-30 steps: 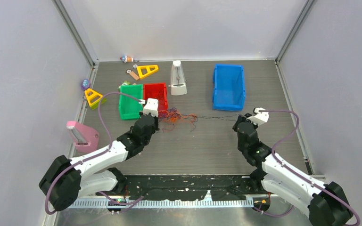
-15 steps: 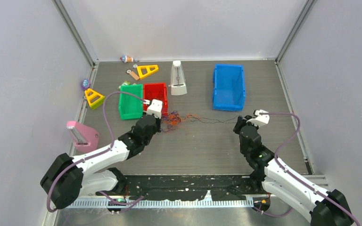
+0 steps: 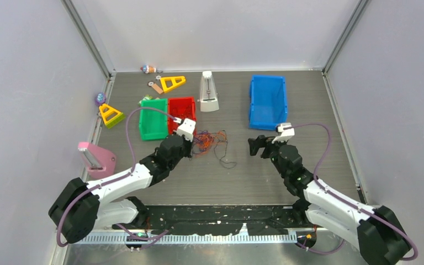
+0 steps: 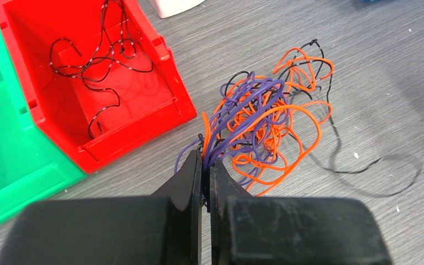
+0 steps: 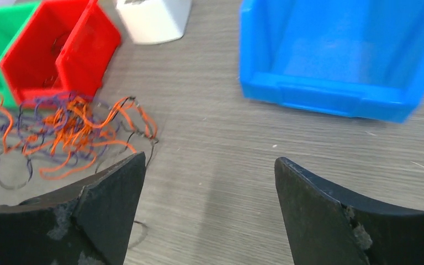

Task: Untangle the cables

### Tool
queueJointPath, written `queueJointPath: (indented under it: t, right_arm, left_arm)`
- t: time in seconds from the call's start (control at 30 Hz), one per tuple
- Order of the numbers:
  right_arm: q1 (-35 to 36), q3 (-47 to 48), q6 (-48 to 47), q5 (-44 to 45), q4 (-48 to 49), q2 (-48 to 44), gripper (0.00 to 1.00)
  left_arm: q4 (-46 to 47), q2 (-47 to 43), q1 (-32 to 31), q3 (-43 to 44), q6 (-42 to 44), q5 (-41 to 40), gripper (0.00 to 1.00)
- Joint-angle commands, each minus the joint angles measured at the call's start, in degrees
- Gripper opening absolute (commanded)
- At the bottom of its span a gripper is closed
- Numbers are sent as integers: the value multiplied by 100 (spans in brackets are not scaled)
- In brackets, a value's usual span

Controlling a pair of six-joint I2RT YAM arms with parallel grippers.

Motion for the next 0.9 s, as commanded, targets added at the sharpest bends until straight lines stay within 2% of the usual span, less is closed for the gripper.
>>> queueJointPath:
  t: [0.0,0.1,0.23,0.4,0.53,0.63,0.7,0.87]
  right_arm:
    - [-17,494,-532,-1403,526,809,93]
    - [-22,984,-564,-1577,177,1695,94]
    - [-13,1414,-434,-2373,124,2551,94]
    - [184,1688,-414,-2745,111,3041,93]
    - [749,1799,-348,-2222,-241,3114,97]
    - [1302,2061,-199,-1178,-869,3256,100]
    - [1814,2222,-157,-673,-1081,3397,97]
    - [2274,2637,-232,-146,-1468,3898,98]
  left_arm:
    - [470,17,-19,197,66,198,0]
    - [446,17,-19,214,48,258,0]
    - [437,-12,-16,207,36,275,0]
    - [362,-22,-19,235,45,159,0]
    - [401,13,-18,237,19,241,0]
    - [445,34,-19,237,2,343,0]
    - [422,47,-20,239,-7,316,0]
    - [431,53,-18,236,-46,349,0]
